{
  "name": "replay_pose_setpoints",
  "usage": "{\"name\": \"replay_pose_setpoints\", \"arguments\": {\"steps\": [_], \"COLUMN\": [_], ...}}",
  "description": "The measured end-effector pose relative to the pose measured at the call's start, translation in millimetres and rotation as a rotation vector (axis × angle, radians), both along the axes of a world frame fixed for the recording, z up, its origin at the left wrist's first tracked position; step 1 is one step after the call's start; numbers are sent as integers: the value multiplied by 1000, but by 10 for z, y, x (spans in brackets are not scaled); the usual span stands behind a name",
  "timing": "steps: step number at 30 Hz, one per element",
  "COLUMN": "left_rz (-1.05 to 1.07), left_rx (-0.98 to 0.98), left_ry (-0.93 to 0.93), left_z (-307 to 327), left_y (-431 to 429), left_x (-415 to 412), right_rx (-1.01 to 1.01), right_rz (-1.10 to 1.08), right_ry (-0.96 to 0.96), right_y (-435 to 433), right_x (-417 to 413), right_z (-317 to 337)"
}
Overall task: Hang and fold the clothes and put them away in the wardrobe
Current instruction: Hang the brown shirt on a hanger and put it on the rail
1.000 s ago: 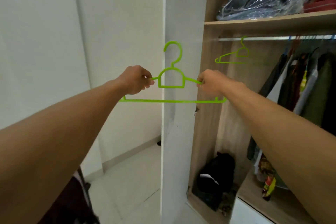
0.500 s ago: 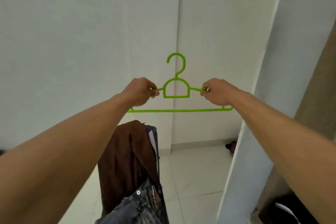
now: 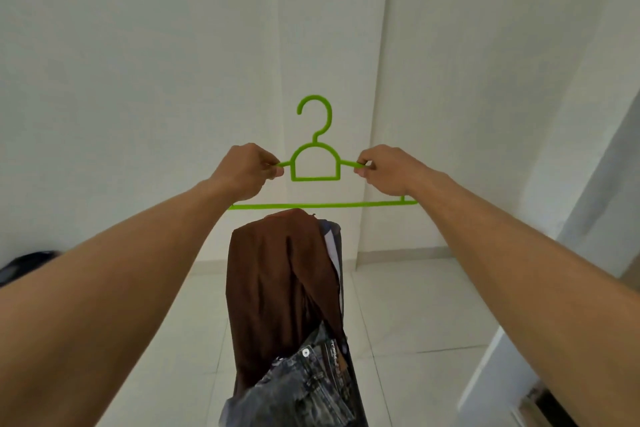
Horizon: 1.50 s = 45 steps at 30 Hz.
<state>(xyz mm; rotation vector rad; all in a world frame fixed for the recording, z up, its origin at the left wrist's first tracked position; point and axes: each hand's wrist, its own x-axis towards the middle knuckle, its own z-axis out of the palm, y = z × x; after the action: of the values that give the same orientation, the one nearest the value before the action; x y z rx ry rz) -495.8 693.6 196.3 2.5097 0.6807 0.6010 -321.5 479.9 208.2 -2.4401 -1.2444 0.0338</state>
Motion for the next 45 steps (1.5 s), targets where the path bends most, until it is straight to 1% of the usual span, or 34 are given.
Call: {"name": "replay_pose_setpoints", "arguments": {"steps": [7,12,16,20,21,24,26,30,33,37,40,42,45], "left_rz": [22,98,143,312,365,504,485,265,240,344,383,419,464], "left_rx": [26,83,7,-64,-111,-342,-404,-265,-224,-146,-90,-107,-174], "left_ry": [20,9,12,-35,-42,-50,62,390,511,545,565,533,432], "left_z": [-305,-688,-1067,-1320,-1377,-1552,-1703,-2011,-2222,-2405,-2477,-2479,-2381], "left_y": [496,852,1084,1302,1365,1525,1600,1664,1678,1681,1688,1699,1725], "left_x": [330,698,1082,1476,1590,1829,1956,2275,2557,2821,2906,2893,2866], "right_rx": [147,214,243,271,279,280,277,263,260,256,253,250,262], "right_rz": [-39,-76,-73,-70,-85,-108,-115,-116,-105,-109,-103,-92,-103], "right_ry": [76,59,85,100,103,91,84,70,64,31,16,12,16], "right_y": [404,611,803,1075,1147,1328,1427,1624,1749,1806,1821,1821,1800], "right_x": [264,621,1041,1478,1603,1896,2038,2260,2366,2463,2497,2501,2491], "right_z": [-318,-562,-830,-1003,-1037,-1129,-1175,-1315,-1404,-1483,-1472,-1451,-1391]}}
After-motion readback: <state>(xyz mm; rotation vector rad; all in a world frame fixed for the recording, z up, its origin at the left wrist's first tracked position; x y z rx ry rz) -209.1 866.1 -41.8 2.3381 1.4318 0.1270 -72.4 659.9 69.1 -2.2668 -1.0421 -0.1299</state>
